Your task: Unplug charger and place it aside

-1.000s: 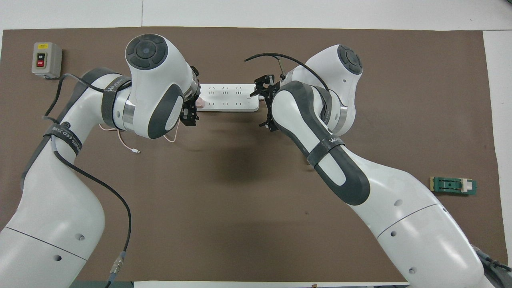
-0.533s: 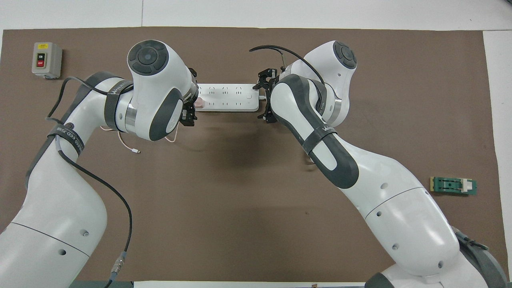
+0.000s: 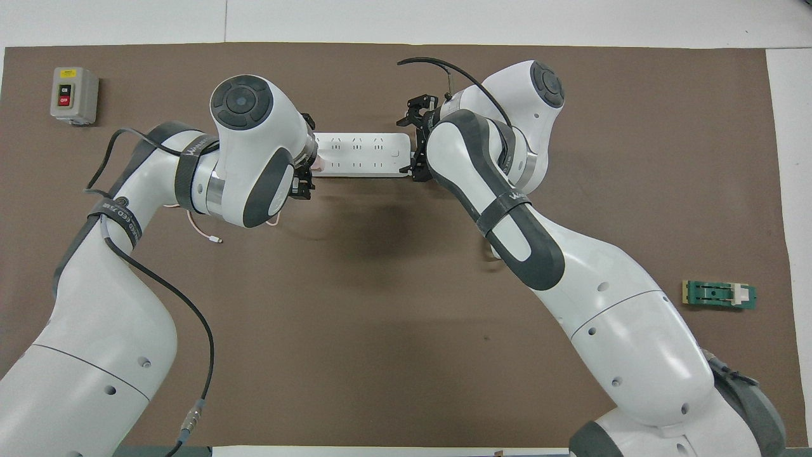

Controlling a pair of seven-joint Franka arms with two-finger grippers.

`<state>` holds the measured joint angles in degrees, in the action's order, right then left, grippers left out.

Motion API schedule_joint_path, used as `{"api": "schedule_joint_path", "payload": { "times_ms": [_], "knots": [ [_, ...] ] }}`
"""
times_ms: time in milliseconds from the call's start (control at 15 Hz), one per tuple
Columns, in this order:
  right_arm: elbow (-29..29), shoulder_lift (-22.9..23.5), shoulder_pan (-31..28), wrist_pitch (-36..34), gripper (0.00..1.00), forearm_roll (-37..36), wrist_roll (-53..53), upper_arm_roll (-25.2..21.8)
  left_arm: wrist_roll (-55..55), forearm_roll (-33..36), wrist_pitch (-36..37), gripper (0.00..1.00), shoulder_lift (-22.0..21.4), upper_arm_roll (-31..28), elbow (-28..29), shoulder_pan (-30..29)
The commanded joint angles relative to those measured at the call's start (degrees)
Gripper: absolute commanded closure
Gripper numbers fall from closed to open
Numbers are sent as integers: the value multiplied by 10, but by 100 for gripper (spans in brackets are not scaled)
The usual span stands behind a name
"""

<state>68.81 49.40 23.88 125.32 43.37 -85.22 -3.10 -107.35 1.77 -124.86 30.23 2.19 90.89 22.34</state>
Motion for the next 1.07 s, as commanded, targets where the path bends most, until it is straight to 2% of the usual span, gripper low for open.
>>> {"api": "schedule_joint_path", "payload": {
  "times_ms": [0, 67, 133, 267, 733, 1000],
  "knots": [
    [-18, 14, 5, 22, 0, 11, -8, 1, 6, 17, -8, 59, -5, -3, 10, 2],
    [-17, 14, 6, 26, 0, 11, -8, 1, 9, 22, -8, 75, -5, -2, 9, 1],
    [-16, 14, 13, 25, 0, 13, -8, 1, 22, 22, -11, 85, -6, -2, 10, 0],
    [-16, 14, 13, 23, 0, 15, -8, 1, 29, 21, -16, 98, -5, -2, 10, -3],
    [-4, 7, 20, 13, 0, 12, -11, 1, 29, 21, -16, 97, -5, -2, 12, -3],
    [-4, -10, 20, -21, 0, 9, -18, 0, 31, 21, -23, 96, -6, -2, 17, -3]
  ]
}}
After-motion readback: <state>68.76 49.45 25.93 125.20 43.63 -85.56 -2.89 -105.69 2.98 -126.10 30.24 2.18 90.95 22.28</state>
